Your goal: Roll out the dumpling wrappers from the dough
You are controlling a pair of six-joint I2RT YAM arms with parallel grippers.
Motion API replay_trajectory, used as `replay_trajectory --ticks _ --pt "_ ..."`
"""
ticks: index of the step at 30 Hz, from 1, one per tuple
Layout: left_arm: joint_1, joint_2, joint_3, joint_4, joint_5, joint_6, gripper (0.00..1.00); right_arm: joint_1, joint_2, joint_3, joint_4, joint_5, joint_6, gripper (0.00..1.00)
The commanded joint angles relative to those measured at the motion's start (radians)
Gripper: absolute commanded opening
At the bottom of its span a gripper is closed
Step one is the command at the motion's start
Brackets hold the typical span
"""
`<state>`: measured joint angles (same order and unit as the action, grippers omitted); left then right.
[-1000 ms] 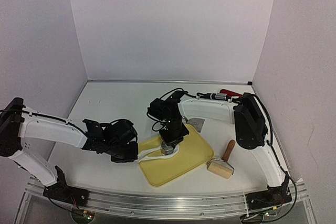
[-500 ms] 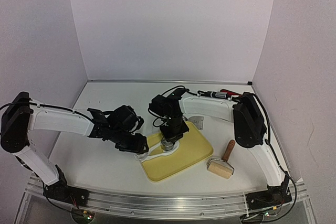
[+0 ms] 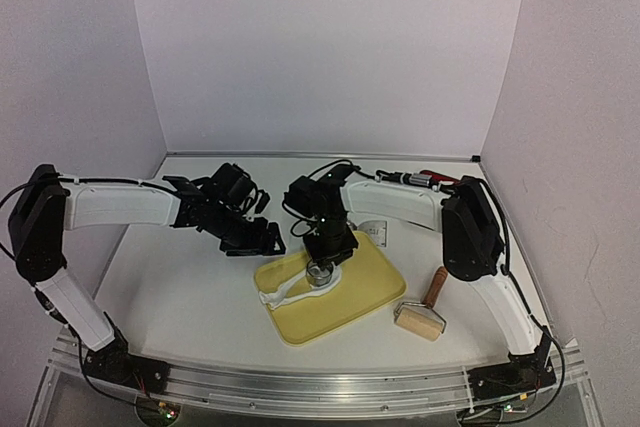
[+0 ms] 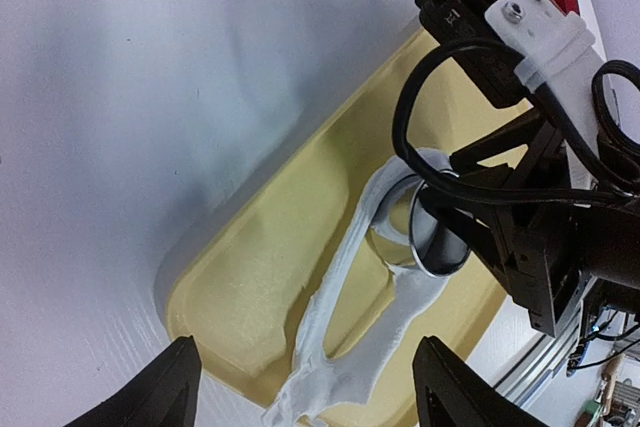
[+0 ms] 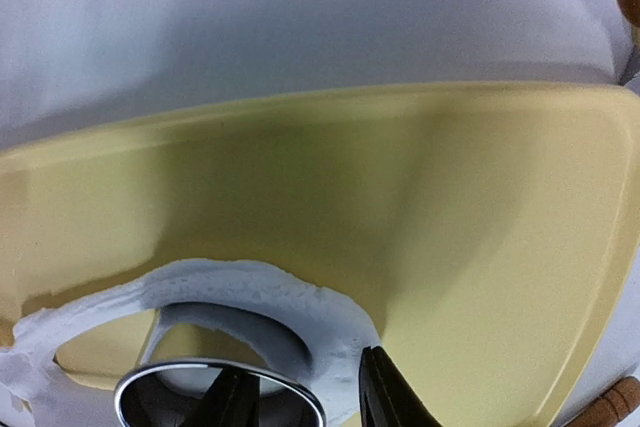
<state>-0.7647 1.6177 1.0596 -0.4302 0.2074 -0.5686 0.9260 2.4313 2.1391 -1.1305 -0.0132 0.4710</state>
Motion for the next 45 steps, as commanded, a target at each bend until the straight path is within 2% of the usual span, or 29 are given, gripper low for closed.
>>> replay_trajectory --ticks 1,6,8,16,25,31,38,45 --pt "0.007 0.042 0.079 -0.054 0.054 0.034 0.74 -0.021 -0.087 0.026 -0.009 0.023 0.043 0.43" --pt "0.012 0.106 0.147 -0.066 0.109 0.073 0.75 -0.039 -0.177 -0.029 -0.010 -0.011 0.069 0.52" --pt "0.011 0.144 0.177 -0.067 0.143 0.093 0.75 -0.062 -0.216 -0.097 0.007 -0.033 0.090 0.52" --pt "0.003 0.278 0.291 -0.103 0.227 0.152 0.71 -0.172 -0.327 -0.360 0.242 -0.255 0.122 0.58" --pt "-0.058 0.423 0.441 -0.200 0.192 0.196 0.63 -0.179 -0.241 -0.384 0.283 -0.350 0.115 0.58" --pt "-0.085 0.483 0.498 -0.256 0.148 0.217 0.52 -0.179 -0.205 -0.377 0.289 -0.375 0.113 0.54" --pt "-0.110 0.491 0.527 -0.289 0.065 0.212 0.47 -0.179 -0.191 -0.385 0.290 -0.380 0.116 0.51" --pt "-0.110 0.488 0.534 -0.274 0.052 0.199 0.43 -0.178 -0.182 -0.403 0.291 -0.399 0.114 0.48"
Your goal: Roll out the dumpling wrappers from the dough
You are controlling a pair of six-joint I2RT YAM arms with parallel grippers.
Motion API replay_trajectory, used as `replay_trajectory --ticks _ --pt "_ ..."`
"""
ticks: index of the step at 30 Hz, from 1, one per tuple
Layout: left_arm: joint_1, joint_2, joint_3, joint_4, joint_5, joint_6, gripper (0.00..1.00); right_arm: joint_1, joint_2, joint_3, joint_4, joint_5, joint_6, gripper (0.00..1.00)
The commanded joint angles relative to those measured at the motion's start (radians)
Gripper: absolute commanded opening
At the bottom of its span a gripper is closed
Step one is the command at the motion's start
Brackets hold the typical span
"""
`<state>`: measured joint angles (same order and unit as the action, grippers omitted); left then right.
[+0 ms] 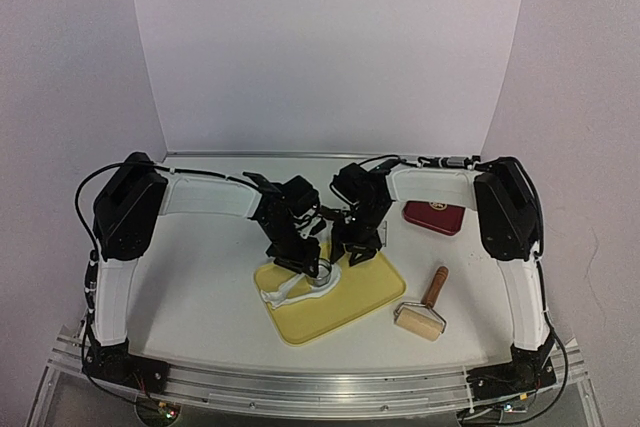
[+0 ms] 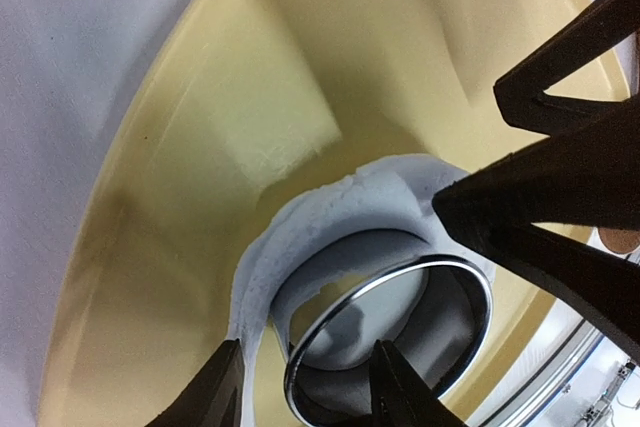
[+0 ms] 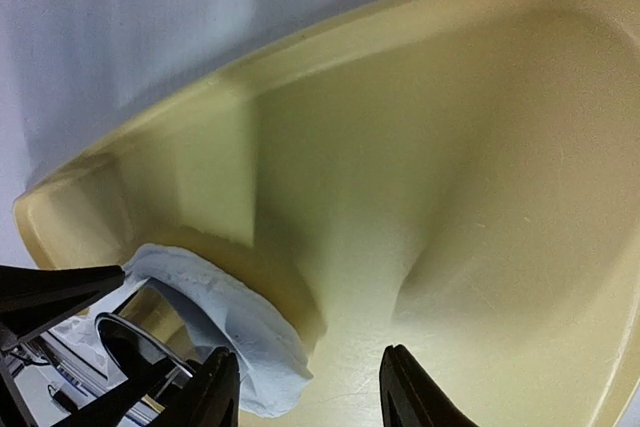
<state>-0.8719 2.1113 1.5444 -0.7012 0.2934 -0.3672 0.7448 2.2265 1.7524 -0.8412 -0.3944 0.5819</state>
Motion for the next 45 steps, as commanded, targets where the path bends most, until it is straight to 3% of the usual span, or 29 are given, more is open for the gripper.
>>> replay_trajectory --ticks 1,11,18,35,39,45 --pt "-0.003 -0.007 0.051 0.002 -0.037 -0.005 0.44 0.004 0.024 -0.019 0.003 -0.020 0.003 0.48" --pt "-0.003 0.005 0.076 0.034 -0.055 -0.022 0.45 0.015 0.050 -0.005 0.012 -0.067 -0.011 0.46" --pt "-0.008 0.029 0.095 0.024 -0.065 -0.010 0.27 0.016 0.063 -0.004 0.015 -0.081 -0.010 0.44" --pt "-0.096 0.148 0.223 -0.160 -0.224 0.042 0.10 0.032 0.113 0.018 0.021 -0.124 -0.020 0.34" --pt "-0.125 0.187 0.289 -0.218 -0.265 0.054 0.11 0.035 0.116 0.022 0.023 -0.129 -0.021 0.30" --pt "-0.144 0.165 0.293 -0.217 -0.277 0.040 0.30 0.036 0.108 0.008 0.024 -0.118 -0.015 0.30"
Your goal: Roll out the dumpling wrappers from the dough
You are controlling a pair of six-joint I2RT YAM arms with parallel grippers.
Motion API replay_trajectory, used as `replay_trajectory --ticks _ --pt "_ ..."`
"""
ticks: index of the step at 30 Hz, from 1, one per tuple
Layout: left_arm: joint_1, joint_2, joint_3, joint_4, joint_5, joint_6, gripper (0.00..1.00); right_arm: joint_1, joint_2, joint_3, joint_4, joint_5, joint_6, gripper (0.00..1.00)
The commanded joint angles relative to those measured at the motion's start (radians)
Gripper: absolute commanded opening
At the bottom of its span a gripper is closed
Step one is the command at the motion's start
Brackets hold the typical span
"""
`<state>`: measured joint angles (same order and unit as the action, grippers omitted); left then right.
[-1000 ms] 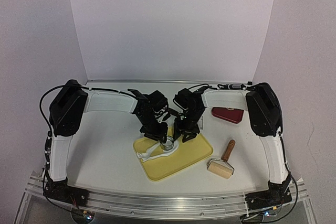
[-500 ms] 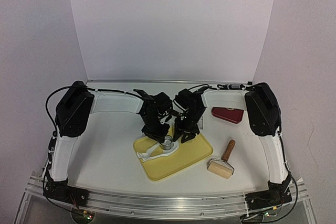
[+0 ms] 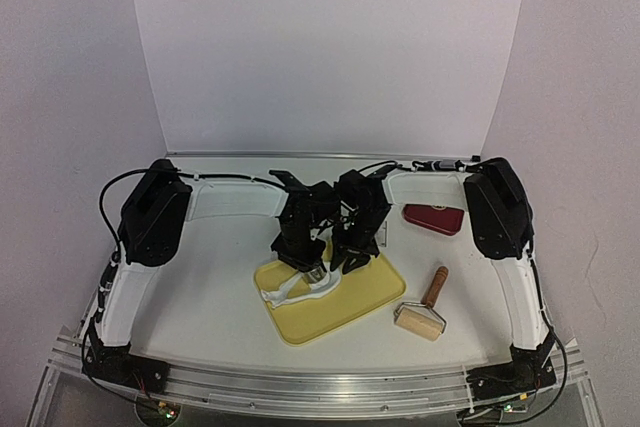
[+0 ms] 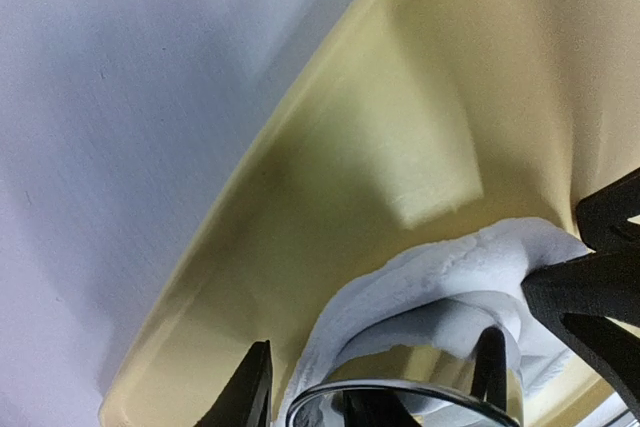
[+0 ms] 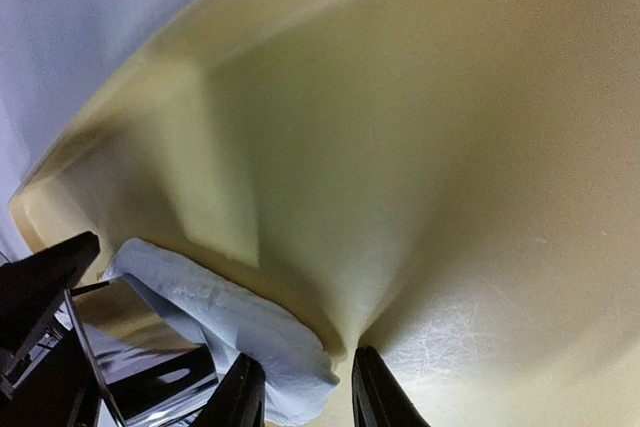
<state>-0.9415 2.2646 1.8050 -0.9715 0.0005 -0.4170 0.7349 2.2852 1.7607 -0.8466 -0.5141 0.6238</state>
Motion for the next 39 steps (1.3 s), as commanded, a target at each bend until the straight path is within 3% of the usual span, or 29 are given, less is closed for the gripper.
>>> replay_trajectory --ticks 1,13,23,26,29,39 --pt "-0.074 0.006 0.033 0.054 0.014 0.087 0.31 0.047 0.049 -0.003 0.030 0.002 -0.056 0.30" --pt "-0.076 -0.134 0.011 0.148 0.070 0.020 0.42 0.047 0.027 -0.026 0.032 0.025 -0.053 0.30" --pt "-0.075 -0.250 -0.084 0.274 0.072 0.035 0.70 0.047 0.017 -0.035 0.031 0.038 -0.050 0.30" --pt "-0.074 -0.289 -0.136 0.327 0.090 0.044 0.82 0.047 0.013 -0.041 0.032 0.046 -0.041 0.31" --pt "-0.074 -0.299 -0.180 0.330 0.084 0.032 0.87 0.047 0.015 -0.042 0.032 0.043 -0.034 0.31" --pt "-0.036 -0.364 -0.335 0.401 0.117 -0.045 0.88 0.045 -0.017 -0.078 0.032 0.098 0.004 0.09"
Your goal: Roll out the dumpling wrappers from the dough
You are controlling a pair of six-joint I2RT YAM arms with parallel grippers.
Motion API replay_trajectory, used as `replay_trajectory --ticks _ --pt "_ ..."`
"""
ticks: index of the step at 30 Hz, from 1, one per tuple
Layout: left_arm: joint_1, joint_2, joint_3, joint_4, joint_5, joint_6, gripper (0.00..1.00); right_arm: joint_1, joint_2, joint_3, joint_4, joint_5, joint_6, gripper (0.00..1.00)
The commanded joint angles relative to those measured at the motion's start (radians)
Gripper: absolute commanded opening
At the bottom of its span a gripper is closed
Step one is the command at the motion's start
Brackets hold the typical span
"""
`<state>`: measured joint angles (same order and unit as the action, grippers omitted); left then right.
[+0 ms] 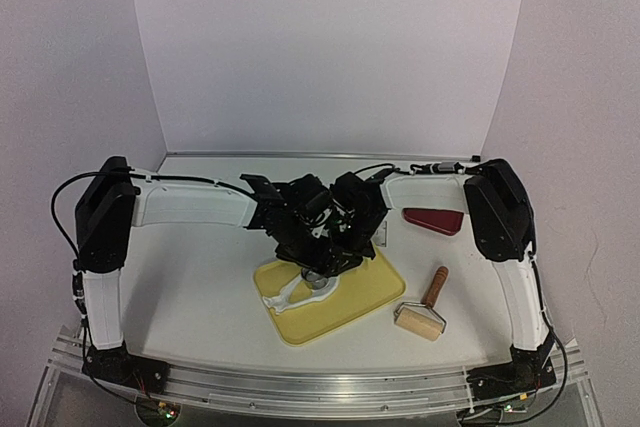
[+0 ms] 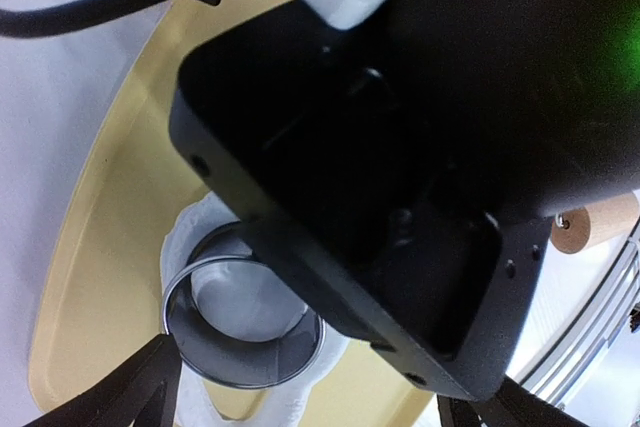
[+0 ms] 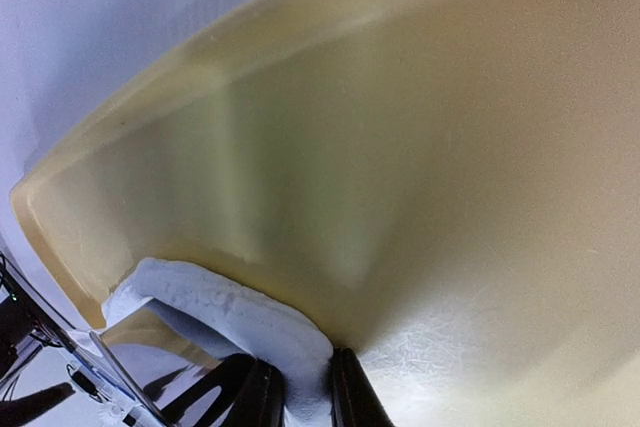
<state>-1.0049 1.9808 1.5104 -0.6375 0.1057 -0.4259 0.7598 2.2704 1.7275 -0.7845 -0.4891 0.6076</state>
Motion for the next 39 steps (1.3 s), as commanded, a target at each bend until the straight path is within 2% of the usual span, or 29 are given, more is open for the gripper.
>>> replay_trajectory --ticks 1,10,22,39 --pt "0.034 -0.085 -0.053 0.070 0.010 -0.042 0.88 0.020 -0.003 -0.047 -0.030 0.072 0.022 0.09" --pt "0.040 -0.028 -0.031 0.026 -0.013 -0.016 0.85 0.021 -0.002 -0.047 -0.026 0.069 0.032 0.08" --pt "0.038 0.052 0.025 -0.001 0.039 0.026 0.83 0.020 0.004 -0.041 -0.027 0.068 0.035 0.08" --pt "0.023 0.070 0.049 -0.003 0.056 0.060 0.83 0.020 0.022 -0.019 -0.027 0.061 0.036 0.08"
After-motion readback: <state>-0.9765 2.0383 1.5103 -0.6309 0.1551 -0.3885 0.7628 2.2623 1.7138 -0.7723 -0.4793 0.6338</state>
